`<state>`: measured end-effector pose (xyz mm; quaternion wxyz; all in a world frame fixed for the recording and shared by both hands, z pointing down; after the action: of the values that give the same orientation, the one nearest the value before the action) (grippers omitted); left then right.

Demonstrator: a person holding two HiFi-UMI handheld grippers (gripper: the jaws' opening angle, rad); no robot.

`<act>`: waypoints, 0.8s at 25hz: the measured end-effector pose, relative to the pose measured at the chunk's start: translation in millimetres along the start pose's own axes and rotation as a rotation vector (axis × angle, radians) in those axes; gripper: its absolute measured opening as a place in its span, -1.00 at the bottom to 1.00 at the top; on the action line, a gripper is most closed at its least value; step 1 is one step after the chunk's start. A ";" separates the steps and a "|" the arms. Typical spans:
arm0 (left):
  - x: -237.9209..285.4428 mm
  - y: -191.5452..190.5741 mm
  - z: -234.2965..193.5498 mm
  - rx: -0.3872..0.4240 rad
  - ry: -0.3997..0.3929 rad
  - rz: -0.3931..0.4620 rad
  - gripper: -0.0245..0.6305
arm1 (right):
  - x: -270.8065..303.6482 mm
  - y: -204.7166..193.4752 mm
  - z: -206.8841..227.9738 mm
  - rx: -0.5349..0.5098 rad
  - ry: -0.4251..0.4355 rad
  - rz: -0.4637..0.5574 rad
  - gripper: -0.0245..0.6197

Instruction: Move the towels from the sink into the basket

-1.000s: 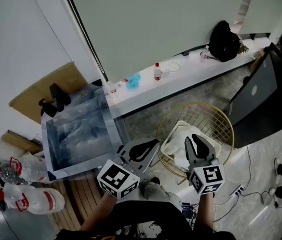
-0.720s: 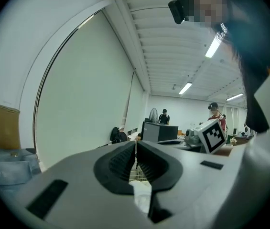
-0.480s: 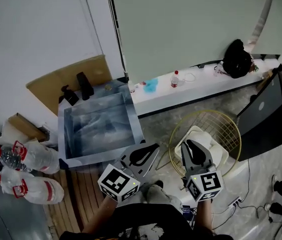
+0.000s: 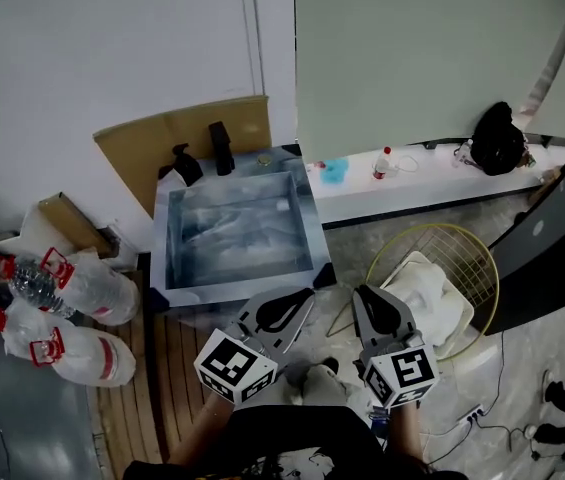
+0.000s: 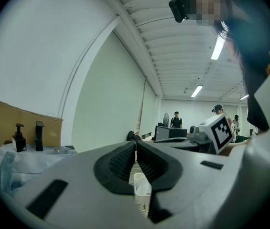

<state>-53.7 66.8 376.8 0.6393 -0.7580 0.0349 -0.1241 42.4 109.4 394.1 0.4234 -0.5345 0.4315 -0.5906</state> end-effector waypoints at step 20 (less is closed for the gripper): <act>-66.9 -20.1 -27.9 -0.029 0.065 0.046 -0.88 | 11.1 -1.3 -70.1 -0.079 0.049 -0.019 -0.91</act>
<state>-127.0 57.8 391.1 0.6296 -0.7616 0.0749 -0.1336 -28.3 103.1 394.4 0.3859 -0.5401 0.4596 -0.5900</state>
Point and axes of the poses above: the fingertips, and each gripper's own axes: x forward along the fingers, z to its right, y out of its top, the point moved 2 cm from there along -x, backward along the fingers, and after that the axes turned 5 degrees about -z, right-handed, at the moved point
